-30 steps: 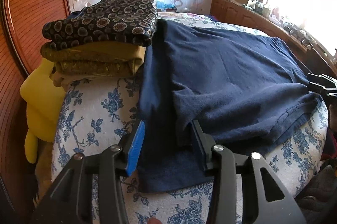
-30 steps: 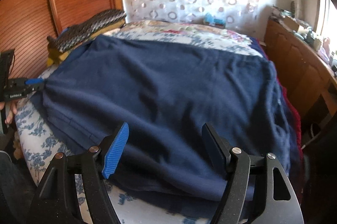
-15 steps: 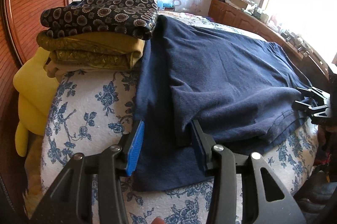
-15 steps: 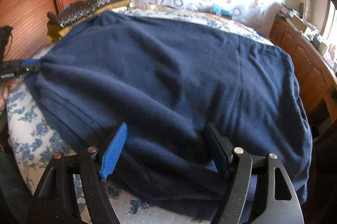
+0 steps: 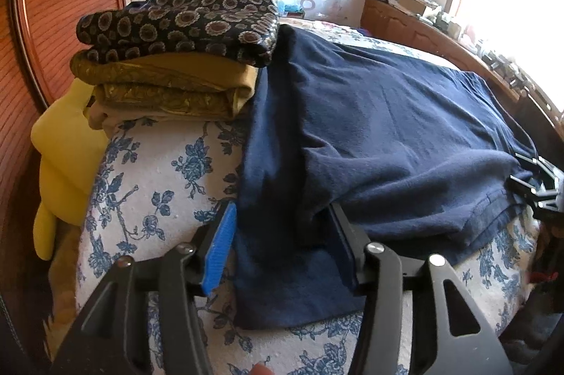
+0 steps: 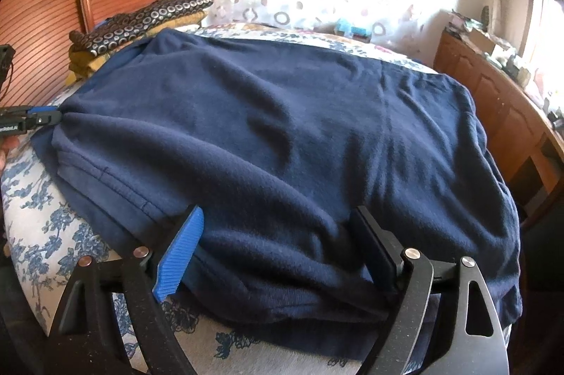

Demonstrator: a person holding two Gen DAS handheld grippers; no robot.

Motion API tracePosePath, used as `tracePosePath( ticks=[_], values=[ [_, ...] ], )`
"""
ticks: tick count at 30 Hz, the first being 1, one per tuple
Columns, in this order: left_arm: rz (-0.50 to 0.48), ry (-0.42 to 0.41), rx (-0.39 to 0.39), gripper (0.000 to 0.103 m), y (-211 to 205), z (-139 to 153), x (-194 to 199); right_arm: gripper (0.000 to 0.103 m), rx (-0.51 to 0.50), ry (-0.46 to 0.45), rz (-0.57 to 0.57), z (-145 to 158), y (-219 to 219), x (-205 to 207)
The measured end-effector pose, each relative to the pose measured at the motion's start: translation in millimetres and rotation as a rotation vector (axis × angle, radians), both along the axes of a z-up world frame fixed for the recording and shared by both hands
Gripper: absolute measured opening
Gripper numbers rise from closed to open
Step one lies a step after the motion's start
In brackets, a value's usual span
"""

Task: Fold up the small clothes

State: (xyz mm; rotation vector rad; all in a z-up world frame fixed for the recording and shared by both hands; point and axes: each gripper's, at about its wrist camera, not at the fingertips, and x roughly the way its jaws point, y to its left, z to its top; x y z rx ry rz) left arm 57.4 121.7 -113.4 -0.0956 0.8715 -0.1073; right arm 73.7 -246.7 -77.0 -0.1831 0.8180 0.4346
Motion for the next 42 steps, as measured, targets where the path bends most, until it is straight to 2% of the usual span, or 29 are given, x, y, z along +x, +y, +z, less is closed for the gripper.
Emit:
tracePosePath(
  ticks=[8, 10, 12, 14, 15, 19, 29, 37, 42],
  values=[
    [-0.012, 0.000, -0.026, 0.053, -1.0, 0.3, 2.0, 0.087, 0.023, -0.013, -0.011, 0.1, -3.5, -2.8],
    [-0.040, -0.007, -0.047, 0.046, -4.2, 0.6, 1.4, 0.087, 0.014, -0.014, -0.004, 0.0, -2.8, -2.6],
    [-0.069, -0.013, -0.063, 0.023, -8.6, 0.6, 0.4, 0.087, 0.017, -0.012, -0.007, -0.2, -3.3, -2.4],
    [-0.098, -0.017, -0.091, 0.010, -13.0, 1.2, -0.5, 0.087, 0.016, -0.011, -0.006, -0.6, -2.9, -2.7],
    [-0.103, -0.024, -0.076, 0.007, -17.0, 3.0, -1.3, 0.087, 0.016, -0.011, -0.006, -0.6, -2.6, -2.8],
    [-0.125, -0.088, -0.051, 0.006, -32.9, 20.2, -6.9, 0.087, 0.019, -0.009, 0.006, -0.6, -2.8, -2.8],
    [-0.200, -0.235, -0.098, 0.005, -76.9, 80.4, -2.7, 0.087, 0.002, 0.015, -0.056, 5.8, -28.2, -2.6],
    [-0.348, -0.295, -0.146, 0.005, -144.8, 124.1, 26.5, 0.086, 0.057, -0.030, -0.144, 27.3, -83.4, -14.7],
    [-0.462, -0.316, -0.137, 0.005, -201.2, 148.2, 42.7, 0.084, 0.071, -0.055, -0.193, 36.5, -110.5, -24.0]
  ],
)
